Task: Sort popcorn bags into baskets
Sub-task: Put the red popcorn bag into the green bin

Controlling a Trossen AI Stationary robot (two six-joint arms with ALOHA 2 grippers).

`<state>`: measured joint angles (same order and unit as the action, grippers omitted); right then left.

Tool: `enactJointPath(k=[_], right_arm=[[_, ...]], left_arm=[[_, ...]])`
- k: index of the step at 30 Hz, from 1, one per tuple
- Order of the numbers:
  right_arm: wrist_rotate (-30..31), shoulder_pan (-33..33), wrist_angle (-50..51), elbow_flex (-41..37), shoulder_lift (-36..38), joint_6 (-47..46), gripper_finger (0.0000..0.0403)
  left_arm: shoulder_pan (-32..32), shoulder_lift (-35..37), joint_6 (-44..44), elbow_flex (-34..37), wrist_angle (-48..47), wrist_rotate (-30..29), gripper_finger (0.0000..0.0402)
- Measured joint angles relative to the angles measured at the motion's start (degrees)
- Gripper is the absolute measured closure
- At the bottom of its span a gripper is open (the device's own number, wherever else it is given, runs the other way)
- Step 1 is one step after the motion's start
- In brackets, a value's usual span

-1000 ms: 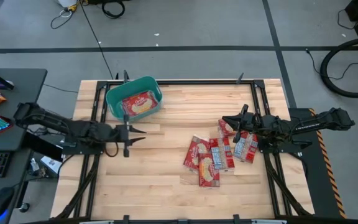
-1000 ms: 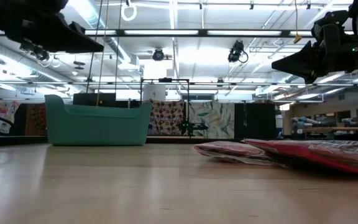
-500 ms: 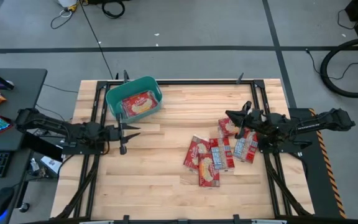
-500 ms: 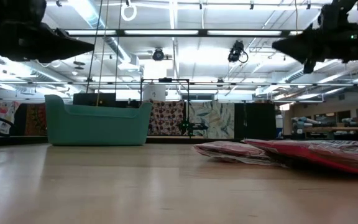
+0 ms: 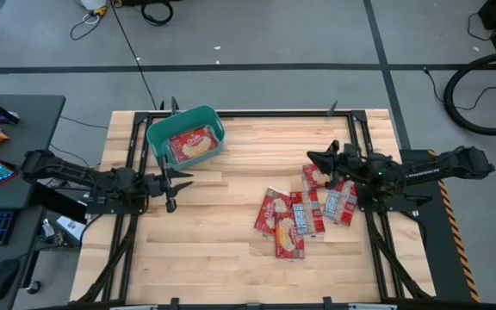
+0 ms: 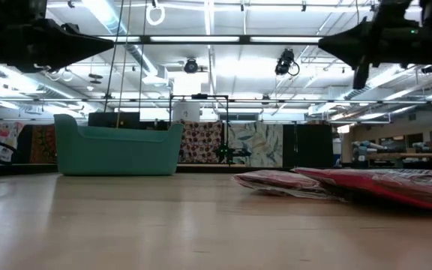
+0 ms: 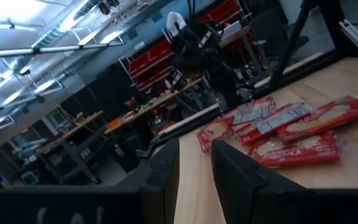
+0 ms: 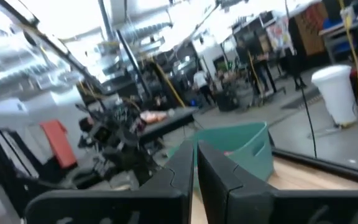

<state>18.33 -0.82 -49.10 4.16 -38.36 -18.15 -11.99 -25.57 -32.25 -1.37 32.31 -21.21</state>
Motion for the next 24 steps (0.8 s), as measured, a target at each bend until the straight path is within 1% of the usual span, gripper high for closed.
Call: enactJointPath(k=[2,6,9,18,24], right_arm=[[0.52,0.27,0.00,1.95,-4.08,0.80,0.0377],[3.43,0.28,1.05,6.11,-12.31,2.07,0.0377],[3.52,0.28,5.07,9.59,-17.41,2.10,0.0377],[6.47,2.16,24.34,22.01,-29.45,-3.29,0.0377],[11.28,4.47,40.85,31.62,-34.92,-4.83,0.0377]], left_arm=[[0.00,-0.04,0.20,-0.01,0.15,-0.02,0.0304],[0.00,-0.04,2.04,-0.01,0.09,0.00,0.0304],[0.00,-0.04,5.45,-0.01,-1.46,0.00,0.0304],[0.00,-0.04,5.40,-0.01,-1.77,0.00,0.0304],[0.00,-0.04,4.72,-0.01,-1.92,0.00,0.0304]])
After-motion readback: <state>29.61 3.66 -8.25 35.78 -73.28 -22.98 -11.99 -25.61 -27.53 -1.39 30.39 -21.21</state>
